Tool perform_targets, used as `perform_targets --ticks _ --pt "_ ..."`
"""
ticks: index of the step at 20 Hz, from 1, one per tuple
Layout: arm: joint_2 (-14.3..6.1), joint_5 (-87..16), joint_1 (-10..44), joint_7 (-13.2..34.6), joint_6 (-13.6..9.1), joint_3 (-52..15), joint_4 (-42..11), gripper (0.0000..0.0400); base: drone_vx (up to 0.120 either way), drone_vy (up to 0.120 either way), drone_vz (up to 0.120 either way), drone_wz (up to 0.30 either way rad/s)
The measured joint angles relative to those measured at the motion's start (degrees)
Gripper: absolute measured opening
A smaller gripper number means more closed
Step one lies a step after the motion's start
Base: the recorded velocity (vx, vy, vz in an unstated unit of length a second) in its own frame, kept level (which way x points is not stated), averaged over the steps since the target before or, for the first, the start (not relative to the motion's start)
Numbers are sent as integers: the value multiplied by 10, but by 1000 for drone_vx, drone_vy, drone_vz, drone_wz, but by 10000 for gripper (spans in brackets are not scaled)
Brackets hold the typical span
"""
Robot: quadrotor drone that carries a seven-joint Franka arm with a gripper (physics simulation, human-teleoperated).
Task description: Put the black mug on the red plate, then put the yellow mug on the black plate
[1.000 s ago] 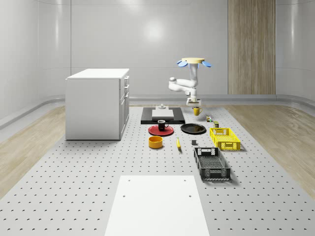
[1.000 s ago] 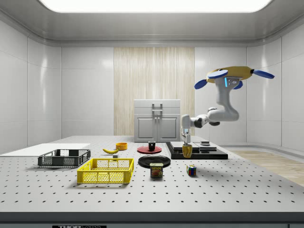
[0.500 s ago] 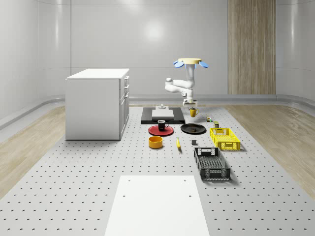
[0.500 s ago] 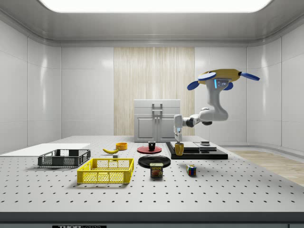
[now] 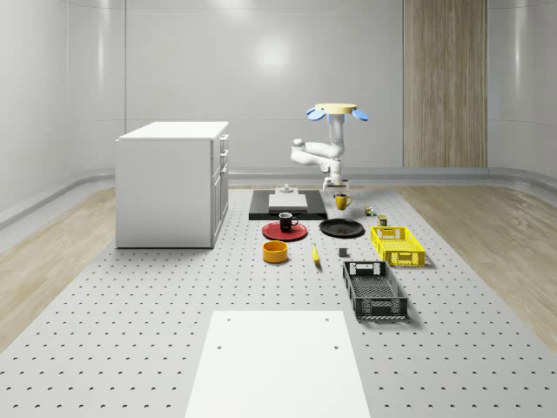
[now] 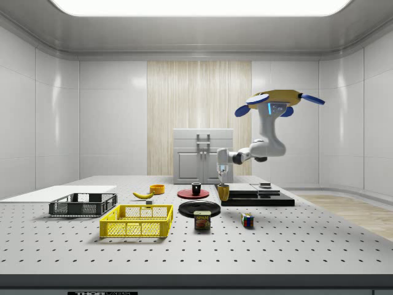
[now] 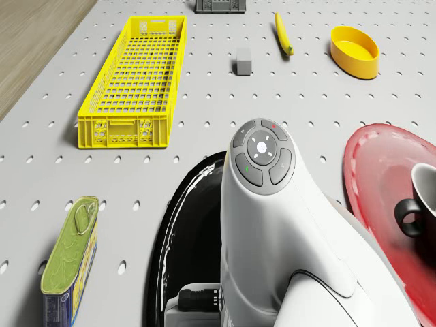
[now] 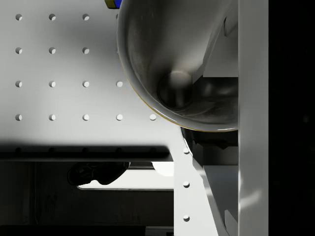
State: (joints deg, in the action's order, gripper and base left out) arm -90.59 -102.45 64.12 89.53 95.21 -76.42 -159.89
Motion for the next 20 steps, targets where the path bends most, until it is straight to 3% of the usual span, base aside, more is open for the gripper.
perform_targets --ticks 3,20 --pt "0 0 0 0 0 0 0 110 120 0 -93 0" --pt "-1 1 0 0 1 0 0 110 120 -31 0 0"
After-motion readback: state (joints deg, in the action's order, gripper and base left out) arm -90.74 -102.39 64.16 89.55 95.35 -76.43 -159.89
